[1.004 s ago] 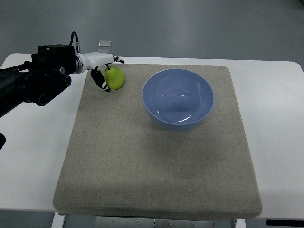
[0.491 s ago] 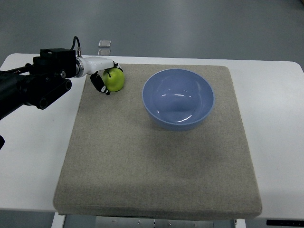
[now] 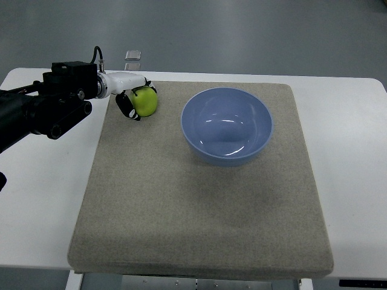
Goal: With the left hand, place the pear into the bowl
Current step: 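Close the left hand fingers around the green pear, then lift the pear with the left hand and carry it over the blue bowl, then lower the pear into the blue bowl and open the left hand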
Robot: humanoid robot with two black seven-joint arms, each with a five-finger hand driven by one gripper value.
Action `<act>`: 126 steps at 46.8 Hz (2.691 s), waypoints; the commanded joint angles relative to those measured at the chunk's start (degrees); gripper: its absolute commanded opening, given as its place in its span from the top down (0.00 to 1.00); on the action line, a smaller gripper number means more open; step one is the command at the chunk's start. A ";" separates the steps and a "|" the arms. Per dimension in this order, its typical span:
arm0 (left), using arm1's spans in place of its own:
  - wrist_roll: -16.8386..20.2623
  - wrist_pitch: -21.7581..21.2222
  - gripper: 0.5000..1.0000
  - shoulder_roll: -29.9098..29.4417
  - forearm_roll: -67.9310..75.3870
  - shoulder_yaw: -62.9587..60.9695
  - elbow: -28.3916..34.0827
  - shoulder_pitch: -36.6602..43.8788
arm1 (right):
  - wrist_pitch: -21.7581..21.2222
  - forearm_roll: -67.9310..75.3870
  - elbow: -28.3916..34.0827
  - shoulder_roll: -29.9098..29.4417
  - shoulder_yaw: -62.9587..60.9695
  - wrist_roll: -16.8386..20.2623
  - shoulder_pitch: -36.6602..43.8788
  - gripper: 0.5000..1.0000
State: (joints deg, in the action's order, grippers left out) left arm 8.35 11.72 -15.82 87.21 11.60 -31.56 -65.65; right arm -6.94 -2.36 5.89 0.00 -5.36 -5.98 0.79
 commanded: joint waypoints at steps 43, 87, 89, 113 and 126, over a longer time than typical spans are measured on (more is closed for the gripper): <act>0.00 12.70 1.00 -8.44 -1.34 11.33 -12.74 -4.66 | 0.00 -0.01 0.00 0.00 0.00 0.00 0.00 0.15; -1.41 23.28 1.00 6.41 0.33 7.21 -19.95 -13.89 | 0.00 -0.01 0.00 0.00 0.00 0.00 0.00 0.15; -1.41 23.28 1.00 6.68 0.95 7.21 -20.04 -13.72 | 0.00 -0.01 0.00 0.00 0.00 0.00 0.00 0.15; -1.67 23.28 1.00 7.12 4.20 6.77 -21.27 -11.34 | 0.00 0.08 0.00 0.00 0.00 0.00 0.00 0.15; -1.94 23.28 1.00 7.12 4.38 6.77 -21.27 -10.64 | 0.00 -0.01 0.00 0.00 0.00 0.00 0.00 0.15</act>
State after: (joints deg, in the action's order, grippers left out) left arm 6.45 34.99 -8.73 91.58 18.37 -52.82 -76.59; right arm -6.94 -2.36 5.89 0.00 -5.36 -5.98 0.79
